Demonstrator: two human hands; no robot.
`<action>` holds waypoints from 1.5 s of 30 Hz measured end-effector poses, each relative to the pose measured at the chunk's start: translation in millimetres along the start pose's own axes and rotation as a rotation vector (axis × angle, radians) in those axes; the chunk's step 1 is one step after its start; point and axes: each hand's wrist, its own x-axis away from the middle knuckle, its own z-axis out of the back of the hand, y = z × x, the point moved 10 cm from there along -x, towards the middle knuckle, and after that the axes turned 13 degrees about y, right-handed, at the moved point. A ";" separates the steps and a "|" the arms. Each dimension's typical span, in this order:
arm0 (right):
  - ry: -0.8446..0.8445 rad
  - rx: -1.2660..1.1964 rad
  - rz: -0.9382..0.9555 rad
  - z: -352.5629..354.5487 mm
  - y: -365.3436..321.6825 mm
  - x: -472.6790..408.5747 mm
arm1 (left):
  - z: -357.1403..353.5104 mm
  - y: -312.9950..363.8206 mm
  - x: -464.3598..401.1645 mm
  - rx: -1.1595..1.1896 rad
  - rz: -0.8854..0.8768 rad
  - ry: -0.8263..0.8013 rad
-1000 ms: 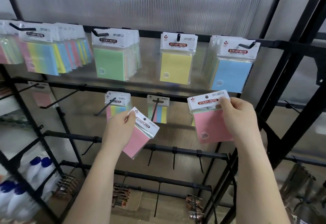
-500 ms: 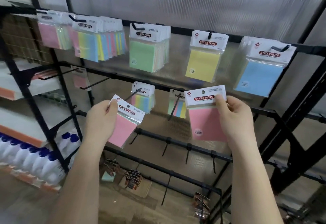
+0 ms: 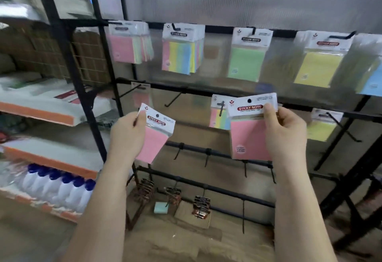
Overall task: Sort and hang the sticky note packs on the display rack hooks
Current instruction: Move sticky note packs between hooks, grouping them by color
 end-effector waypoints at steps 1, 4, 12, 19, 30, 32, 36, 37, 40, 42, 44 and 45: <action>0.016 -0.002 0.000 -8.5 -4.6 10.3 | 9.2 -8.1 -6.7 -0.015 -0.013 -0.002; 0.033 -0.003 0.008 -32.3 -18.0 36.3 | 35.2 -33.9 -22.8 -0.033 -0.018 -0.003; -0.015 -0.023 -0.036 -87.2 -39.1 65.4 | 64.5 -83.8 -57.6 -0.056 0.037 0.006; -0.082 -0.138 -0.110 -155.7 -40.3 57.1 | 63.6 -95.0 -98.0 0.007 0.062 0.070; -0.219 -0.174 -0.100 -269.7 -53.1 11.9 | 35.3 -99.6 -198.3 0.277 0.101 0.137; -0.260 -0.167 -0.108 -286.6 -56.1 6.8 | 33.4 -90.7 -213.1 0.295 0.045 0.150; -0.275 -0.172 -0.136 -307.9 -59.9 5.3 | 32.7 -78.9 -242.6 0.453 -0.023 0.186; -0.272 -0.171 -0.145 -311.3 -59.8 5.8 | 31.6 -75.6 -250.0 0.501 -0.031 0.188; -0.250 -0.163 -0.152 -318.6 -61.5 8.8 | 27.2 -65.6 -270.2 0.594 -0.045 0.188; -0.213 -0.156 -0.145 -320.8 -63.0 11.3 | 21.2 -61.8 -282.6 0.624 -0.048 0.164; -0.162 -0.157 -0.154 -321.1 -62.7 16.5 | 16.8 -58.6 -293.7 0.661 -0.065 0.139; -0.136 -0.159 -0.163 -320.9 -61.5 19.3 | 14.4 -57.9 -298.6 0.676 -0.073 0.132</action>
